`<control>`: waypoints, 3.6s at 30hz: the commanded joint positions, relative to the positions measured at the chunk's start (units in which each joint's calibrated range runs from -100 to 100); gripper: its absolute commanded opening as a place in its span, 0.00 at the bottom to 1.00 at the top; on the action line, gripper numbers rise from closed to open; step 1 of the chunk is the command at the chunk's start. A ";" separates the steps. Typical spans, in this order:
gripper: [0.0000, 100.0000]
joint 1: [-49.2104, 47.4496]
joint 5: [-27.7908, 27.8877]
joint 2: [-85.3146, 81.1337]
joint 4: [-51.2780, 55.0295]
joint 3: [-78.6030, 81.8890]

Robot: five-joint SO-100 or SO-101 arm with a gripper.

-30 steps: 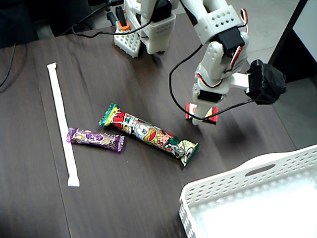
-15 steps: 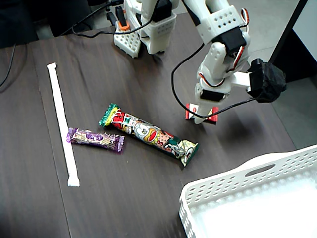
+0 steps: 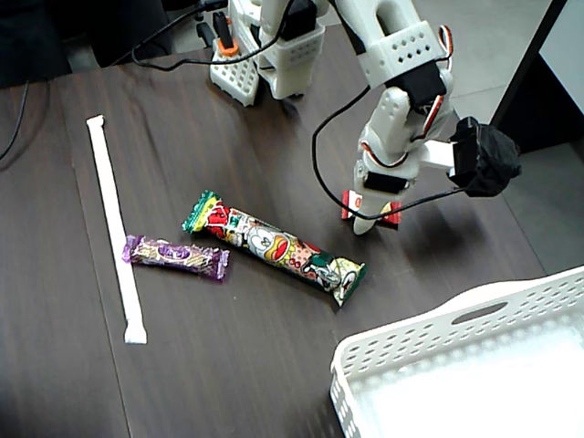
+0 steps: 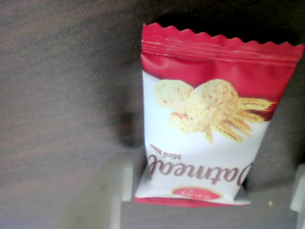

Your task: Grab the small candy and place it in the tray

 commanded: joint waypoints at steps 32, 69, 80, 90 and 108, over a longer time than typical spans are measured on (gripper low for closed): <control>0.14 -0.67 0.40 -0.15 -1.75 -0.84; 0.03 2.64 4.55 -23.92 -2.26 -1.76; 0.03 4.26 5.02 -28.03 -2.26 -16.64; 0.03 4.92 9.43 -8.77 -10.74 -40.84; 0.09 4.41 9.43 31.25 -4.06 -93.81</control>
